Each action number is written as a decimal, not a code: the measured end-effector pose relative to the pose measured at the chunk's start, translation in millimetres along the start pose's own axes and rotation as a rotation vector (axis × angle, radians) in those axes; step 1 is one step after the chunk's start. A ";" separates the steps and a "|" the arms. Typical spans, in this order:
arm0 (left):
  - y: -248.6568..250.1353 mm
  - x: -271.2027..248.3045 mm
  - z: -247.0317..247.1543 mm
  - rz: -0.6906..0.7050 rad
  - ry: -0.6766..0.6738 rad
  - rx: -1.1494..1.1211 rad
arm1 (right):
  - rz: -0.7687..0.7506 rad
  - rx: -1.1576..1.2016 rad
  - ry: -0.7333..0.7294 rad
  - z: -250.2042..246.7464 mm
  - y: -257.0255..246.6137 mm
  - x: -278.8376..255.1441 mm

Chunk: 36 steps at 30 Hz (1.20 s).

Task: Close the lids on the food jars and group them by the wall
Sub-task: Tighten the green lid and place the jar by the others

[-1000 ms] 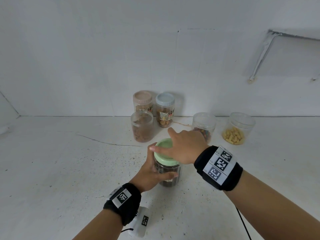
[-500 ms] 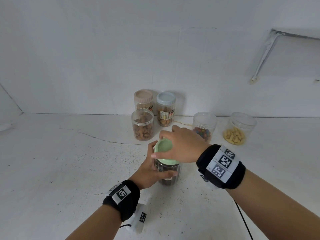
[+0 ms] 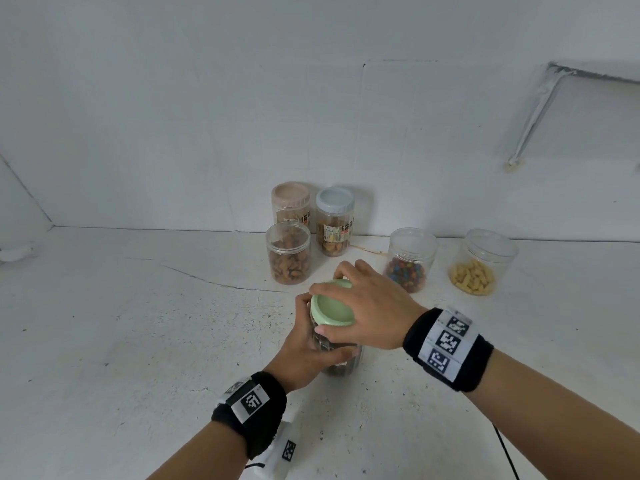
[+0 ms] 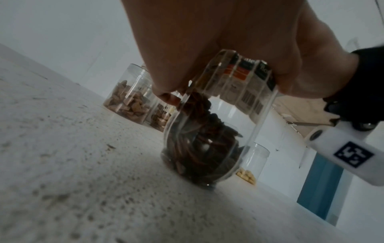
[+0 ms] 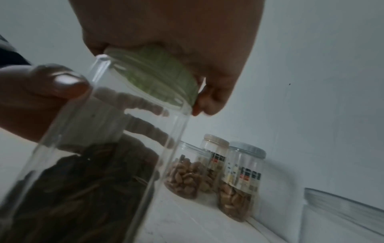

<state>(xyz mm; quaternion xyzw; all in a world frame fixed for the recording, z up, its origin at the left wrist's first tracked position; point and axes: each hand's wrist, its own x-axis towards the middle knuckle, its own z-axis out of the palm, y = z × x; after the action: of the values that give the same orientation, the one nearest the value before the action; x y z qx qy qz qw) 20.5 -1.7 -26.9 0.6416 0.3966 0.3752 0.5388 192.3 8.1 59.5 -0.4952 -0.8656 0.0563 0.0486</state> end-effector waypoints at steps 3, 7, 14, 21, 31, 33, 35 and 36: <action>-6.0 -0.5 3.7 0.035 0.047 0.031 | 0.056 -0.106 0.102 8.8 -9.4 1.4; -15.1 2.3 5.6 0.064 0.111 0.082 | 0.112 -0.163 0.142 10.2 -17.1 2.2; -11.5 -4.4 16.2 0.025 0.247 0.133 | 0.208 -0.175 0.133 10.9 -25.2 1.8; -1.5 -9.5 21.6 0.024 0.260 0.115 | 0.264 -0.094 0.223 17.7 -25.0 -0.6; 3.7 -6.1 11.0 -0.019 0.090 0.112 | 0.303 1.007 0.480 59.7 -22.7 -13.7; 2.7 -5.2 7.9 -0.037 0.078 0.134 | 0.313 1.008 0.558 66.1 -27.5 -15.8; 4.2 -4.9 5.4 -0.055 0.064 0.149 | 0.361 1.006 0.605 70.4 -32.2 -17.3; 5.4 -4.7 4.7 -0.054 0.061 0.165 | 0.378 1.007 0.621 71.6 -33.3 -18.2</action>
<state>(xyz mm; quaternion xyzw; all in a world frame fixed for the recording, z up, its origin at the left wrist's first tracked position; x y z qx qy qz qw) 23.4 -8.4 -22.5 0.6610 0.4595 0.3461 0.4818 163.1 -27.9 -7.0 -0.5495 -0.5756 0.3187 0.5150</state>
